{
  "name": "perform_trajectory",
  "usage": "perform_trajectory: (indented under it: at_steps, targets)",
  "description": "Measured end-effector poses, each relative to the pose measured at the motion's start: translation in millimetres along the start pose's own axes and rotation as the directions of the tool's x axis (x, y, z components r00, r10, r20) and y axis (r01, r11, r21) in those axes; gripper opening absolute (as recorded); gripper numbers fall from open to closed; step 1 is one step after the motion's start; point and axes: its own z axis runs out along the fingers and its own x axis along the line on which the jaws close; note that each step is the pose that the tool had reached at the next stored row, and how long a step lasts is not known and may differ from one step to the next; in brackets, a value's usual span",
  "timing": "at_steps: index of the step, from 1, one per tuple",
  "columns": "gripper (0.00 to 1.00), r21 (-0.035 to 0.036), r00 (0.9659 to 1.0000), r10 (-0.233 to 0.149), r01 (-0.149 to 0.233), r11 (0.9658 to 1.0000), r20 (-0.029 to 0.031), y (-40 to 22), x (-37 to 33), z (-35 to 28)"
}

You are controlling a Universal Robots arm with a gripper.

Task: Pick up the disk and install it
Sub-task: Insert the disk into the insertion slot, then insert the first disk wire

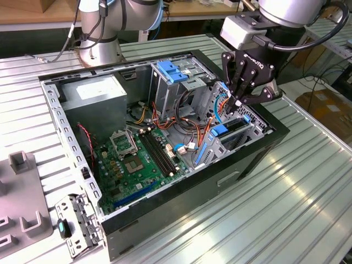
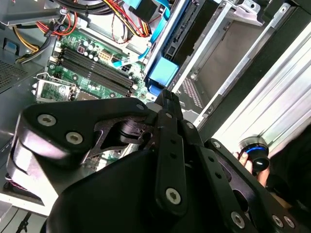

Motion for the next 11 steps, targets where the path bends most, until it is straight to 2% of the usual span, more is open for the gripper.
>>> perform_trajectory:
  at_steps: [11]
  targets:
    - [0.11, 0.0000, 1.0000, 0.000, 0.000, 1.0000, 0.0000, 0.1, 0.0, 3.1]
